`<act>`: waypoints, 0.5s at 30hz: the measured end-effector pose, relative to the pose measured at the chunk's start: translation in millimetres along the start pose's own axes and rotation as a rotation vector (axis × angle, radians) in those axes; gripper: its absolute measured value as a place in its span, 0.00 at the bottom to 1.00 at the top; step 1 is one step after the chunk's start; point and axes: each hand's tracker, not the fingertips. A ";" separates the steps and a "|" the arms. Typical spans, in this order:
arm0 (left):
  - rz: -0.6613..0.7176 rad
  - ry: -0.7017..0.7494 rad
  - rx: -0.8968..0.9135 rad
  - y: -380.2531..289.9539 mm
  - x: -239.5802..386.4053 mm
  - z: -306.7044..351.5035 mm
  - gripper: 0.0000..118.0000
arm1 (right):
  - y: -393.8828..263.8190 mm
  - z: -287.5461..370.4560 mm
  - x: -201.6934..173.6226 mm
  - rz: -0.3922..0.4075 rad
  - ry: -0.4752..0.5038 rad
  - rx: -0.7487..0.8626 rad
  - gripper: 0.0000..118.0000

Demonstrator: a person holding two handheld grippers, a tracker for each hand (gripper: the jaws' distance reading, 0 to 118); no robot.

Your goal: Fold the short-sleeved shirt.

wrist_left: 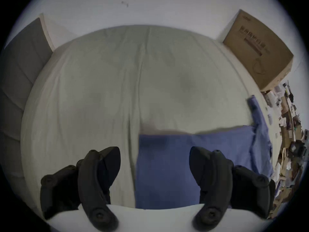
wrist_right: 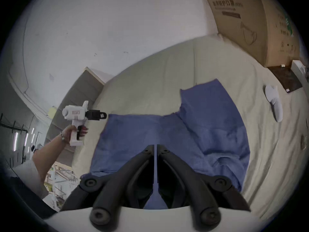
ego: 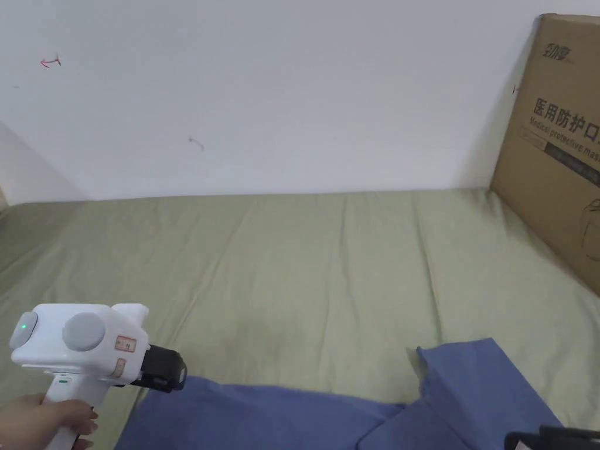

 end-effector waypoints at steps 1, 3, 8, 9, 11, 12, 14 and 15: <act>0.005 0.012 -0.006 2.8 -6.0 -12.9 0.77 | -0.1 -4.8 5.0 0.009 -0.021 -0.007 0.02; 0.016 0.011 -0.019 2.9 -8.9 -29.5 0.77 | 0.2 -12.2 18.1 -0.020 -0.048 0.008 0.02; -0.052 0.024 0.014 -13.3 -3.2 -34.0 0.74 | 12.3 -28.4 60.7 -0.164 -0.112 0.039 0.02; -0.063 0.016 0.025 -15.8 -2.0 -27.2 0.66 | 17.5 -31.5 69.8 -0.172 -0.126 0.039 0.02; -0.082 0.037 0.061 -20.9 5.2 -9.1 0.21 | 28.8 -36.3 89.4 -0.190 -0.135 0.049 0.02; -0.073 -0.033 0.069 -23.6 4.6 -1.7 0.01 | 36.4 -40.1 99.3 -0.204 -0.154 0.046 0.02; -0.041 -0.052 0.078 -30.4 9.5 13.9 0.01 | 51.5 -49.7 115.6 -0.209 -0.243 0.056 0.04; -0.042 -0.051 0.075 -34.5 11.1 20.2 0.01 | 61.6 -58.6 133.8 -0.202 -0.287 0.044 0.26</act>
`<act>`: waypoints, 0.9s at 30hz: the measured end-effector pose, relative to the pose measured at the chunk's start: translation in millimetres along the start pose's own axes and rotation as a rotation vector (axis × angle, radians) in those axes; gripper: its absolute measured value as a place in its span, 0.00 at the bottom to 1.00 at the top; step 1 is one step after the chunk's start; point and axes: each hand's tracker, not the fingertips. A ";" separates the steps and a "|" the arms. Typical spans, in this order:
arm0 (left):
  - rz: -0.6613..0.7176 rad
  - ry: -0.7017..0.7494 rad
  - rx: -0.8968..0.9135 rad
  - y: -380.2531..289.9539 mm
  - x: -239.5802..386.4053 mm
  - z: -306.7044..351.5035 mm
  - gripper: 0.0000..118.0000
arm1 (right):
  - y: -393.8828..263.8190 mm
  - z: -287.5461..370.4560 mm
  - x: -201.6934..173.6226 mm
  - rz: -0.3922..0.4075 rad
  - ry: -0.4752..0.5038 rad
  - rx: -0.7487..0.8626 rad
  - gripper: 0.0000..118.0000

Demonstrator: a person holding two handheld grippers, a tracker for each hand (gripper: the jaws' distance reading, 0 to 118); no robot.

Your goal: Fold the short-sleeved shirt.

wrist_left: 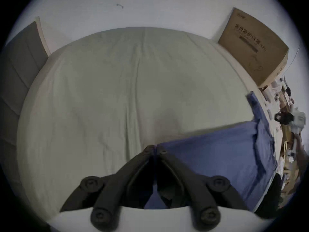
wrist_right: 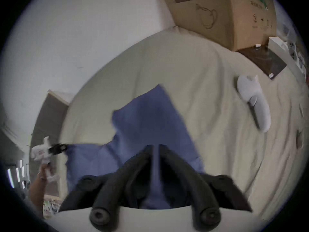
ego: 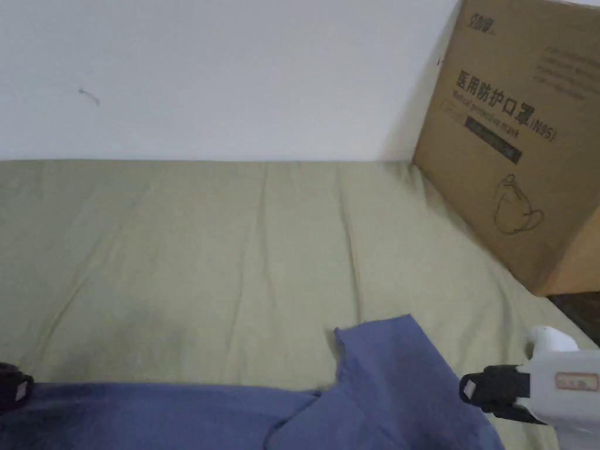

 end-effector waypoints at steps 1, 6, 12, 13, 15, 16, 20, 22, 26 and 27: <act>-0.004 0.010 0.004 -4.2 2.8 6.2 0.01 | 10.7 -13.0 5.4 0.007 -0.056 -0.027 0.77; 0.002 -0.010 0.028 -16.4 9.6 36.0 0.01 | 37.2 -75.5 16.9 0.068 -0.149 -0.190 0.93; 0.011 -0.010 0.035 -25.2 16.2 61.7 0.01 | 25.6 -81.6 -22.9 0.288 -0.270 -0.221 0.70; 0.016 -0.011 0.039 -28.1 17.8 66.6 0.01 | 23.8 -74.7 -29.3 0.303 -0.227 -0.216 0.65; 0.027 -0.009 0.048 -31.9 21.3 75.6 0.01 | 20.9 -65.5 -37.7 0.308 -0.116 -0.256 0.18; 0.033 -0.013 0.056 -34.6 23.3 81.9 0.01 | 15.6 -56.9 -44.7 0.307 -0.077 -0.264 0.00; 0.050 -0.020 0.117 -41.6 31.3 118.0 0.01 | -0.1 10.2 -65.0 0.313 -0.048 -0.022 0.00; 0.004 0.014 0.181 -42.1 39.0 145.7 0.01 | 0.5 55.4 -66.7 0.259 0.040 0.101 0.00; 0.003 0.049 0.323 -38.8 46.6 212.1 0.01 | 5.1 138.6 -74.3 0.248 0.120 0.228 0.00; 0.010 0.047 0.355 -36.4 48.0 231.7 0.01 | 7.7 158.5 -77.7 0.266 0.132 0.248 0.00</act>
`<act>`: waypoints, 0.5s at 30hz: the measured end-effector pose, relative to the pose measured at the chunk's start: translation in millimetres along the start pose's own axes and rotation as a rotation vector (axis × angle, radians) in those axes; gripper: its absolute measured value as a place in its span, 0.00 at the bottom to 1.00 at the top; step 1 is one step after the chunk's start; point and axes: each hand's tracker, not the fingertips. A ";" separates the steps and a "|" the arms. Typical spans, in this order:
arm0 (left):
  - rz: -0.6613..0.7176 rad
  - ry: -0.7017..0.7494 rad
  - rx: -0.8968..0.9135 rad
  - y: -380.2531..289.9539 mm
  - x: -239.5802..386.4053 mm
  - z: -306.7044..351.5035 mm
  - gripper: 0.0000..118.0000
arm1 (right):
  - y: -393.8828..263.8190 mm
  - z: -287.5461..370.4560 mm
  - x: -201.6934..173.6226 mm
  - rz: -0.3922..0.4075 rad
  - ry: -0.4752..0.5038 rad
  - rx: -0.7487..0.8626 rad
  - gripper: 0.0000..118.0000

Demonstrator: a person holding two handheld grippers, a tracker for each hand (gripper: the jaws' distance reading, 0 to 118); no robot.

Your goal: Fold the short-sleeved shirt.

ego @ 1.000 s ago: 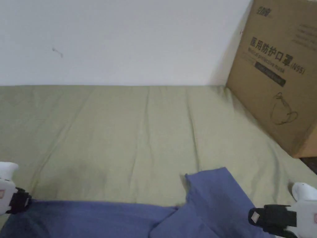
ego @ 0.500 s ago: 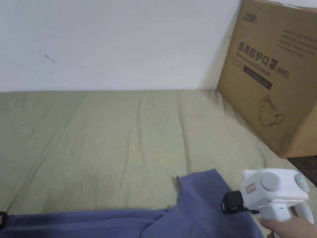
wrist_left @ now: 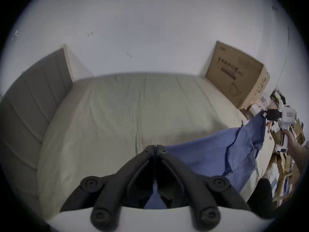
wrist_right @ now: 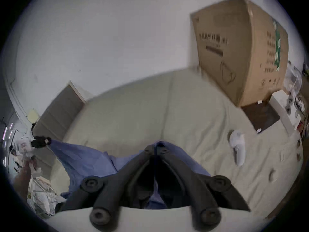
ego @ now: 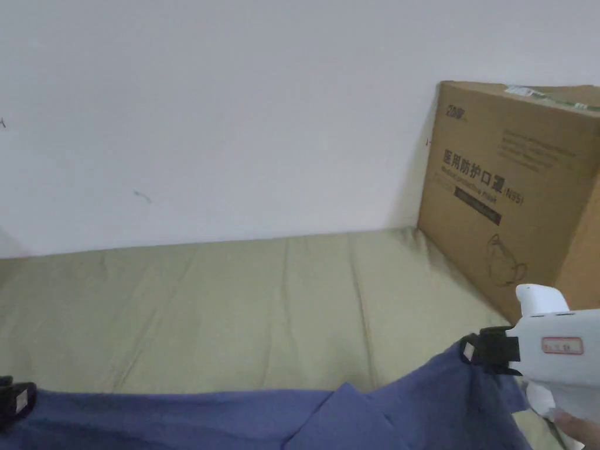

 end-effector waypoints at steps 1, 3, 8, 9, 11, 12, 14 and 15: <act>0.004 -0.001 0.029 9.4 0.4 17.2 0.01 | 8.8 19.2 -10.3 0.028 -0.006 0.033 0.00; -0.003 0.001 0.087 25.5 2.0 46.5 0.01 | 26.3 48.4 -20.9 0.054 0.005 0.083 0.00; -0.009 0.032 0.196 68.8 6.7 98.8 0.01 | 83.7 104.2 -54.7 0.081 0.016 0.233 0.00; 0.000 0.028 0.210 77.4 6.6 105.0 0.01 | 96.3 109.6 -58.1 0.088 0.019 0.264 0.00; 0.006 0.040 0.255 95.7 8.1 117.4 0.01 | 123.3 120.3 -69.4 0.101 0.027 0.302 0.00; 0.000 0.046 0.270 103.9 8.7 119.9 0.01 | 134.9 123.1 -75.1 0.113 0.016 0.311 0.00; 0.004 0.056 0.288 123.5 8.6 124.6 0.01 | 162.3 124.8 -86.1 0.147 -0.012 0.343 0.00; 0.015 0.056 0.301 132.2 7.2 125.7 0.01 | 173.1 124.8 -91.3 0.149 -0.018 0.352 0.00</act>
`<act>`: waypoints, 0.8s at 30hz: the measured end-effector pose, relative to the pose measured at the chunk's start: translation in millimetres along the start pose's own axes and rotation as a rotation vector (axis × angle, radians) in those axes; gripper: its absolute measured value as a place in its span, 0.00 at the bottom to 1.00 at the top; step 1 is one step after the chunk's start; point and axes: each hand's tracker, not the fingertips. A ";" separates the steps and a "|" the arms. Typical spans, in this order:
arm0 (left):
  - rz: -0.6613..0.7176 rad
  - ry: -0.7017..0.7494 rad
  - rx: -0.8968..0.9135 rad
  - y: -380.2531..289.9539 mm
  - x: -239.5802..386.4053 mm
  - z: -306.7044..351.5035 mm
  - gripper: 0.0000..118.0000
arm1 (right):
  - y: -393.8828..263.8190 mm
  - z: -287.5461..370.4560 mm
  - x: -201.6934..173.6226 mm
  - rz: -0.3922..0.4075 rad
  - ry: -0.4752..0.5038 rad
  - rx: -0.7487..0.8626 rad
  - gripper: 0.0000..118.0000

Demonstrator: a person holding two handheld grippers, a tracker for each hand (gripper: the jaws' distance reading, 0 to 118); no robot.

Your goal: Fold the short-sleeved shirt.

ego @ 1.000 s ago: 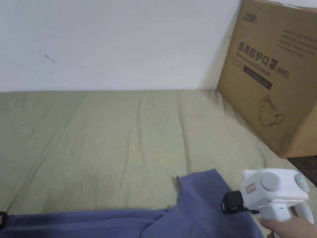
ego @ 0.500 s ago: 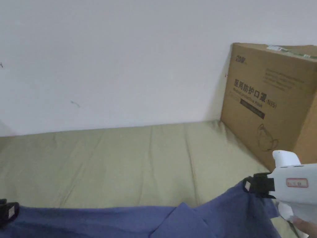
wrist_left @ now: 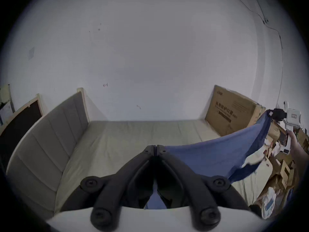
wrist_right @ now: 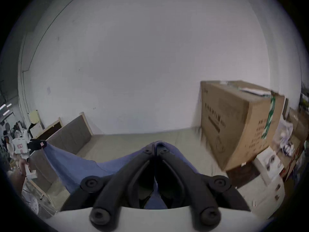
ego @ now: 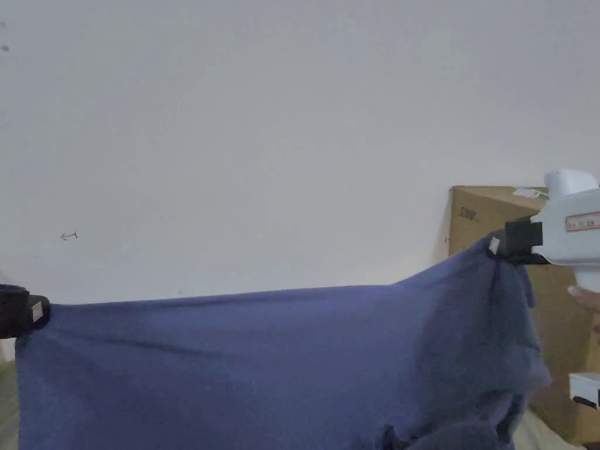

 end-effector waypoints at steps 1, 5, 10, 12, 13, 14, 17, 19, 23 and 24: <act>0.014 0.004 0.012 10.2 -2.7 -4.9 0.01 | 13.1 -5.3 -3.9 0.005 -0.004 0.011 0.00; 0.040 0.033 0.048 46.7 -7.3 -27.1 0.01 | 58.5 -42.2 -14.0 0.066 -0.057 0.032 0.00; 0.043 0.076 0.087 86.2 -12.5 -70.0 0.01 | 103.4 -95.4 -18.2 0.016 -0.087 0.062 0.00; 0.024 0.109 0.108 99.6 -14.3 -88.0 0.01 | 119.4 -112.4 -23.7 0.030 -0.091 0.080 0.00; 0.021 0.110 0.117 107.8 -16.9 -98.7 0.01 | 128.6 -121.3 -28.0 0.049 -0.101 0.091 0.00; 0.023 0.113 0.125 115.2 -19.3 -107.4 0.01 | 136.0 -128.1 -29.6 0.071 -0.113 0.103 0.00; 0.048 0.124 0.151 134.4 -25.5 -133.3 0.01 | 154.0 -145.2 -33.7 0.072 -0.115 0.145 0.00; 0.041 0.157 0.159 143.8 -25.5 -151.4 0.01 | 159.9 -156.2 -32.1 0.062 -0.112 0.172 0.00; 0.053 0.167 0.201 148.0 -27.1 -178.9 0.01 | 152.2 -183.8 -27.4 0.081 -0.127 0.179 0.00; 0.058 0.166 0.200 145.6 -27.7 -186.1 0.01 | 145.0 -191.8 -25.1 0.090 -0.135 0.169 0.00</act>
